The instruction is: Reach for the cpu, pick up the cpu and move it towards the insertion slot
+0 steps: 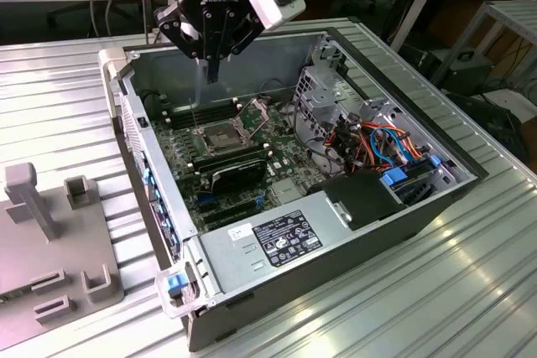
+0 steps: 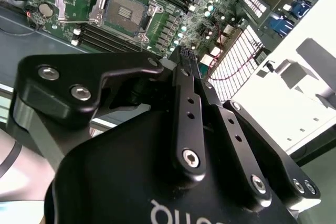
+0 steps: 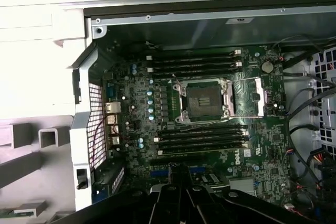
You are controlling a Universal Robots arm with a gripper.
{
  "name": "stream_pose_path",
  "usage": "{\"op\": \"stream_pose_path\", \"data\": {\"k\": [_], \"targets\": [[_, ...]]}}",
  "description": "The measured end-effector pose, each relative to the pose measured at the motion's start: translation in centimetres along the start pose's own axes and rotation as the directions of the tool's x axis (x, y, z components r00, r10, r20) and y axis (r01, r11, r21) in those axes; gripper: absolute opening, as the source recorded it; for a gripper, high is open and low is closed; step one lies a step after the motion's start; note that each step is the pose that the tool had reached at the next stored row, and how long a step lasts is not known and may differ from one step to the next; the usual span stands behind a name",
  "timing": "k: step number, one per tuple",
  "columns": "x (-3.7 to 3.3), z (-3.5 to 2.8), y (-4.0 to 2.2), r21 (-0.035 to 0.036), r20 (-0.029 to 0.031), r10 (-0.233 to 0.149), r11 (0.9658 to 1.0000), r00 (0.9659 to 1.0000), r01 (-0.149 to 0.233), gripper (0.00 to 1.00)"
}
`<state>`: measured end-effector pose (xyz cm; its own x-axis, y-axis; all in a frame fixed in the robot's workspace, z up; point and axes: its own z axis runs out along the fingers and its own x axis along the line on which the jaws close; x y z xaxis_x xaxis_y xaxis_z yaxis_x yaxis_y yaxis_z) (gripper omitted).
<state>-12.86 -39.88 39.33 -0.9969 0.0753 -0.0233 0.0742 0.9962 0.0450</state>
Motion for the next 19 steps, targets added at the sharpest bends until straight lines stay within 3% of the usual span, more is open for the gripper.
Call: {"op": "stream_pose_path", "data": {"k": [19], "targets": [[1.36,-0.03,-0.10,0.0000,0.0000,0.000,1.0000,1.0000,0.000,0.11]]}}
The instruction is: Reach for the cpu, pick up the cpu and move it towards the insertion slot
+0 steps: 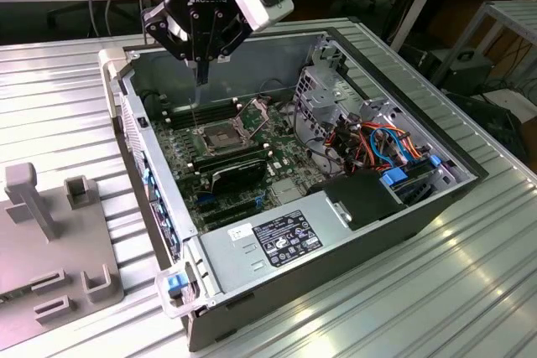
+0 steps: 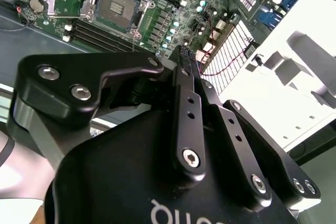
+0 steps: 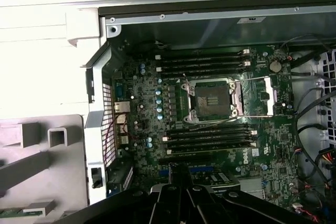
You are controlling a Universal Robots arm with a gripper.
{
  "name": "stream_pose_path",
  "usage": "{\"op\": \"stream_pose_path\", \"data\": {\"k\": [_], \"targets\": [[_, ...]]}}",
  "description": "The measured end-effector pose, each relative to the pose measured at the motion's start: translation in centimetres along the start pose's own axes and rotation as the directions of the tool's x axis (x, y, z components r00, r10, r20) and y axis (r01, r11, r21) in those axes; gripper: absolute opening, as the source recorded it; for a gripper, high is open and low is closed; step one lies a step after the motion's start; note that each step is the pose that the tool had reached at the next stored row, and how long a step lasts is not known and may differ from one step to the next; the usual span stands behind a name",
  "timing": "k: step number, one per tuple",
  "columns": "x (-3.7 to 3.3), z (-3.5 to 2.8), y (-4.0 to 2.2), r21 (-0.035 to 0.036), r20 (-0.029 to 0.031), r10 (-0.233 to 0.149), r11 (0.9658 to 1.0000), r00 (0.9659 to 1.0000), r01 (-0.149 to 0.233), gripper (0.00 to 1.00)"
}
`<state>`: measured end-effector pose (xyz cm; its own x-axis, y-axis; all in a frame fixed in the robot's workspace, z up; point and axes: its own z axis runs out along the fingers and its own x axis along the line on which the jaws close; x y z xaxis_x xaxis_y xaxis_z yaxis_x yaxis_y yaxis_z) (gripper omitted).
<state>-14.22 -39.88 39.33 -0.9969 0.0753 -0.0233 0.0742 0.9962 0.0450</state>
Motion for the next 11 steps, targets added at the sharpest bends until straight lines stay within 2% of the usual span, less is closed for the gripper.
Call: {"op": "stream_pose_path", "data": {"k": [11], "targets": [[0.48,-0.01,-0.04,0.0000,-0.0001,0.000,1.0000,1.0000,0.000,0.11]]}}
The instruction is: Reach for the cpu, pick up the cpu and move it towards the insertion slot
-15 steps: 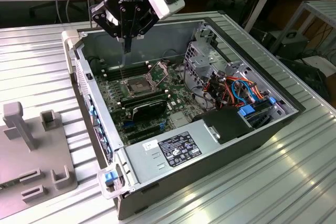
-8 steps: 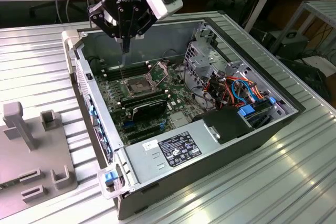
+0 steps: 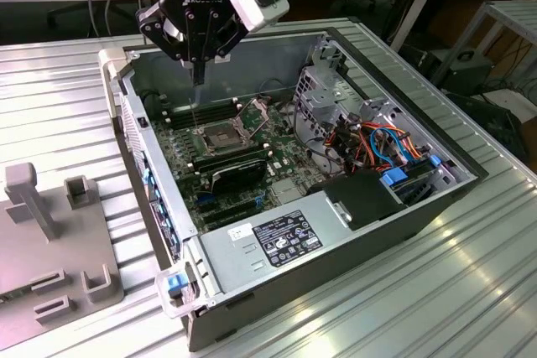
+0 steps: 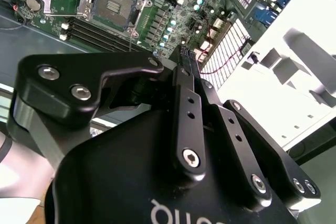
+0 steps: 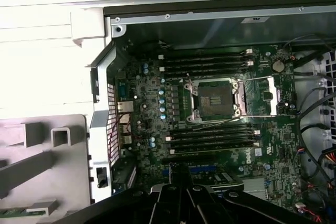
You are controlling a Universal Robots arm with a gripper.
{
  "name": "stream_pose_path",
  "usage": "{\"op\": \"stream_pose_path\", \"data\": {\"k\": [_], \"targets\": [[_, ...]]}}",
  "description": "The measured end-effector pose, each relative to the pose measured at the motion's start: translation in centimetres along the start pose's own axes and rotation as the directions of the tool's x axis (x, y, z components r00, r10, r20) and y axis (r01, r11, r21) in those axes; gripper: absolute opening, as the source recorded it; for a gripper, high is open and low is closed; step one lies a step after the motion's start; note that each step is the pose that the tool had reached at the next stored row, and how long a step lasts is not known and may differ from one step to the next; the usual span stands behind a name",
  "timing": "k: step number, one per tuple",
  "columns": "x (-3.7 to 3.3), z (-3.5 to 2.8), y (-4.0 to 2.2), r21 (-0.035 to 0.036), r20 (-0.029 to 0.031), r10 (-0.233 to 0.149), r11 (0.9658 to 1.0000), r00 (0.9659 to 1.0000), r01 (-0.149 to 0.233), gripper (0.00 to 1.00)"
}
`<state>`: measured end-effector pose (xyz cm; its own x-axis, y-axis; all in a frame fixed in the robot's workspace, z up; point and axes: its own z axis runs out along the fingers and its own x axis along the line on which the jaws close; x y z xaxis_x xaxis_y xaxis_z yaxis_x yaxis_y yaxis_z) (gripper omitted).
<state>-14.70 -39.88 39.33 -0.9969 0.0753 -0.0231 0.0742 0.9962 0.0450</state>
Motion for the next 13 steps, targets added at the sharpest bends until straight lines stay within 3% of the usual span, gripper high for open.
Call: {"op": "stream_pose_path", "data": {"k": [13], "targets": [[0.67,-0.02,-0.05,0.0000,0.0000,0.000,1.0000,1.0000,0.000,0.11]]}}
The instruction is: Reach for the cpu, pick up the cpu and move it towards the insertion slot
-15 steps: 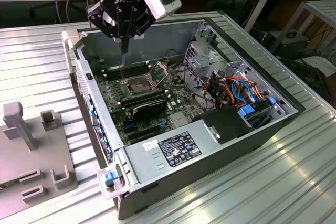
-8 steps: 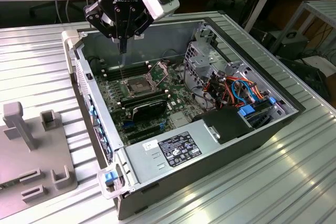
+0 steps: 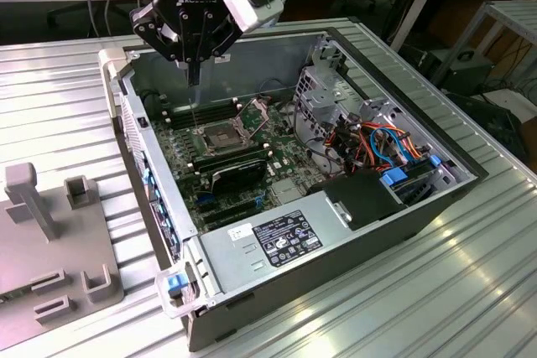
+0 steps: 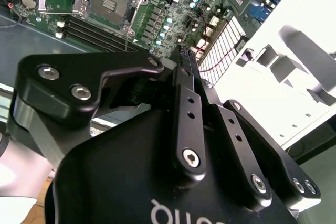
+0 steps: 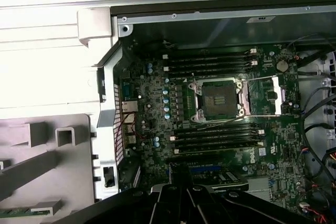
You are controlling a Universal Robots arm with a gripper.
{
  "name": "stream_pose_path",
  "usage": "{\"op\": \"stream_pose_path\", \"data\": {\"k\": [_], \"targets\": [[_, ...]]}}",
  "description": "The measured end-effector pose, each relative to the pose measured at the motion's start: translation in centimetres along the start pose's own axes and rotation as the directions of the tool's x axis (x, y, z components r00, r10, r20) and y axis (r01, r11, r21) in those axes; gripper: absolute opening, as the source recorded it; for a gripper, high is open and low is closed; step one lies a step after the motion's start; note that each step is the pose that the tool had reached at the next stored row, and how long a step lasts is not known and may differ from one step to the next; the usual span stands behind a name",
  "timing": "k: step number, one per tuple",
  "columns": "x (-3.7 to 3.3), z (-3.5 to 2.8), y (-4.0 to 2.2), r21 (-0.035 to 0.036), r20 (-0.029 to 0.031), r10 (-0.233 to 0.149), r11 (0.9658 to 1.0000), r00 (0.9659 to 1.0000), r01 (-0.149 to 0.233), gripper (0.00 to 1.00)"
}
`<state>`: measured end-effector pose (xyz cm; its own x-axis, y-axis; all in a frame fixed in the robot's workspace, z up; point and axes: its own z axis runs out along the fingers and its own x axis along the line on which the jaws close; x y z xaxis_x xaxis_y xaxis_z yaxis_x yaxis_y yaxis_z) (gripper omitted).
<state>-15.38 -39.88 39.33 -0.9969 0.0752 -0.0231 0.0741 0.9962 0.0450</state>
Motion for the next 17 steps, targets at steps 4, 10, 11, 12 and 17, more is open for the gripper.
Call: {"op": "stream_pose_path", "data": {"k": [4,10,11,12,17], "targets": [[0.28,0.00,-0.02,-0.0001,0.0000,0.000,1.0000,1.0000,0.000,0.11],[0.73,-0.02,-0.05,0.0000,0.0000,0.000,1.0000,1.0000,0.000,0.11],[0.80,-0.02,-0.06,-0.0001,0.0000,0.000,1.0000,1.0000,0.000,0.11],[0.86,-0.02,-0.06,-0.0001,0.0000,0.000,1.0000,1.0000,0.000,0.11],[1.19,-0.03,-0.09,0.0000,0.0000,0.000,1.0000,1.0000,0.000,0.11]]}}
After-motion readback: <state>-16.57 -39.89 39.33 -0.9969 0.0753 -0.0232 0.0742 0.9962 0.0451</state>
